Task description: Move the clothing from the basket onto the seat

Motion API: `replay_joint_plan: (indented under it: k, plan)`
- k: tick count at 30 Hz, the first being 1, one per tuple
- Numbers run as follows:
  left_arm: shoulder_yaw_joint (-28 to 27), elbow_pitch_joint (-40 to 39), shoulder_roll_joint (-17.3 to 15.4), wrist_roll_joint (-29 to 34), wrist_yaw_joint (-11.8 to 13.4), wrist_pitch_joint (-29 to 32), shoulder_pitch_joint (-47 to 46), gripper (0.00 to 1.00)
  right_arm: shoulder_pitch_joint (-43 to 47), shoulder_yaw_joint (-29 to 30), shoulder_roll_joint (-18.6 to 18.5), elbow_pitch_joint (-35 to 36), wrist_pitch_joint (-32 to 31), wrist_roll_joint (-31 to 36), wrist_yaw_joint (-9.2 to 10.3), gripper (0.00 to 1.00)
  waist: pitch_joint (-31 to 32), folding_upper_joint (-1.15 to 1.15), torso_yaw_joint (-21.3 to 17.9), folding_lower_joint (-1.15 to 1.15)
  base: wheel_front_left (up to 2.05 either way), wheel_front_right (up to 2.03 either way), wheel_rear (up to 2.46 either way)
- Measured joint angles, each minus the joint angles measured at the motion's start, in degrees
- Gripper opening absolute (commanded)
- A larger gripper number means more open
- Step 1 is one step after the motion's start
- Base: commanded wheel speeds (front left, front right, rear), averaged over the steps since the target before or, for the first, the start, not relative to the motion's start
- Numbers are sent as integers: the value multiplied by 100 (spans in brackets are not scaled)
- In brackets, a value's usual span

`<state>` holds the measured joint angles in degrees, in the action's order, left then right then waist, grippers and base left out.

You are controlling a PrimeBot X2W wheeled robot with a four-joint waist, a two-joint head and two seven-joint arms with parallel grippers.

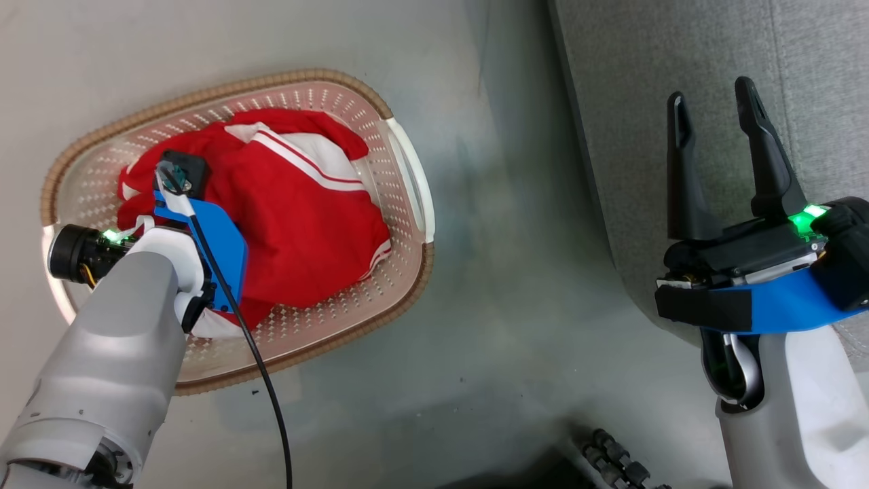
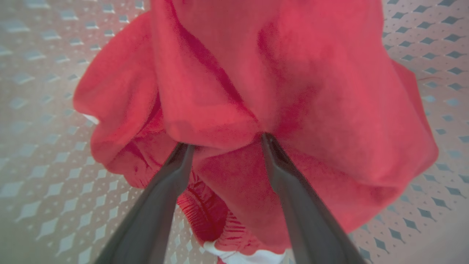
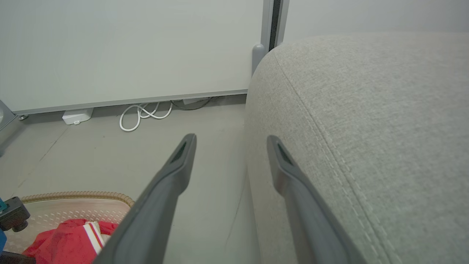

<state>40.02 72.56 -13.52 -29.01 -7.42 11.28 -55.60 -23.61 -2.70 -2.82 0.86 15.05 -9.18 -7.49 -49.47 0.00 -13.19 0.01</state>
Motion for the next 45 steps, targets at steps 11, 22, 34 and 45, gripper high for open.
replay_joint_plan:
  k: [11, 22, 34, 45]
  plan:
    - [255, 54, 24, -36, 0, 99, -117, 100, -84, 23, 0, 176, 0, -57, 0, 100, -340, 0, -63, -1, 0, 0, 0]
    - [456, 97, 48, 48, 1, 102, -199, 0, -138, 47, 0, 293, 0, -59, 0, 100, -446, 0, -62, -1, 0, 0, 0]
    - [515, -31, 316, -124, 1, -961, 7, 0, -133, 124, 2, 156, 0, 66, 0, 100, 81, 0, 184, -1, 0, 0, 0]
    - [631, -293, 515, -471, 0, -2097, 569, 0, 180, 92, 2, -99, 0, 260, 0, 100, 1147, 0, 521, -1, 0, 0, 0]
